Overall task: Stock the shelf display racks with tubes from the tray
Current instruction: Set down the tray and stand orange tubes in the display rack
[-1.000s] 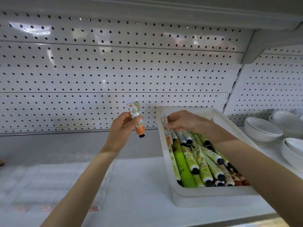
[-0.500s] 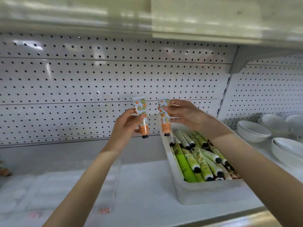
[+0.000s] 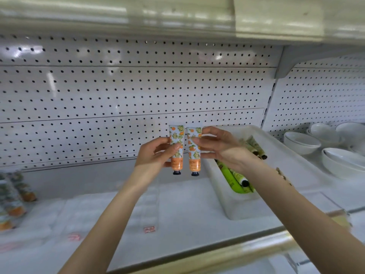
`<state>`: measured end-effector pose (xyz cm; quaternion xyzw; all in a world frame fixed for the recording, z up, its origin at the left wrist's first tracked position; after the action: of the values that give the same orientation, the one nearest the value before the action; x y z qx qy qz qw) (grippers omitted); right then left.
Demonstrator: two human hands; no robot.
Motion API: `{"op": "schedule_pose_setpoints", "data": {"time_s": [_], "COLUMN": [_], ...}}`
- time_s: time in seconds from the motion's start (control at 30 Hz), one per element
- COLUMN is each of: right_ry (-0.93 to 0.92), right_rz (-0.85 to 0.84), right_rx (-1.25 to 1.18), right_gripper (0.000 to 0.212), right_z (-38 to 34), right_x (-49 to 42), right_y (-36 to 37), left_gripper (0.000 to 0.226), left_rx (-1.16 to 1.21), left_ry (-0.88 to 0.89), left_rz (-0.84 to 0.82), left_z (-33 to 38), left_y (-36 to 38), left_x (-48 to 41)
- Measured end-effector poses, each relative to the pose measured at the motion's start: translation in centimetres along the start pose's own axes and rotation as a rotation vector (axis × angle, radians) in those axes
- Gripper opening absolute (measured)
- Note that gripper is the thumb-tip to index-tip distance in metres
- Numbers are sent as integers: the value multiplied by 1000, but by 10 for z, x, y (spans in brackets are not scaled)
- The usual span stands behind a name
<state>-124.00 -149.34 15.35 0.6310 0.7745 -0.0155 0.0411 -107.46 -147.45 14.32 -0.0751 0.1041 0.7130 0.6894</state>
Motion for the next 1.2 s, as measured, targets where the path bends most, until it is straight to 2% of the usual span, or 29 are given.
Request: {"op": "schedule_pose_setpoints", "data": {"time_s": [0.23, 0.47, 0.63, 0.87, 1.0, 1.2], "right_ry": [-1, -5, -4, -42, -40, -34], "right_rz": [-33, -39, -45, -43, -51, -80], "right_rx": [59, 61, 8, -18, -14, 3], "right_gripper": [30, 34, 22, 19, 24, 21], "right_z": [-1, 8, 11, 5, 10, 12], "right_x": [25, 56, 71, 70, 64, 48], "right_y": [23, 34, 40, 61, 88, 157], "left_gripper": [5, 9, 12, 11, 12, 15], "left_rx": [-35, -29, -39, -33, -47, -121], "left_ry": [-5, -38, -37, 3, 54, 94], "left_rz": [51, 84, 91, 114, 110, 66], "left_z": [7, 9, 10, 18, 19, 38], "left_y": [-16, -22, -29, -57, -83, -152], "left_x": [36, 81, 102, 105, 110, 116]}}
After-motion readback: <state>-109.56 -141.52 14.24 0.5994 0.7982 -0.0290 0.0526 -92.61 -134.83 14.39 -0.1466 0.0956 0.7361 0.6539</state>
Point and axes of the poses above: each hand's wrist, its own x-axis away from the middle knuckle, its own y-axis out of the palm, z = x × y, the point moved 7 cm from there along -x, towards the middle knuckle, and after that the axes turned 3 degrees about z, right-handed, at the moved point
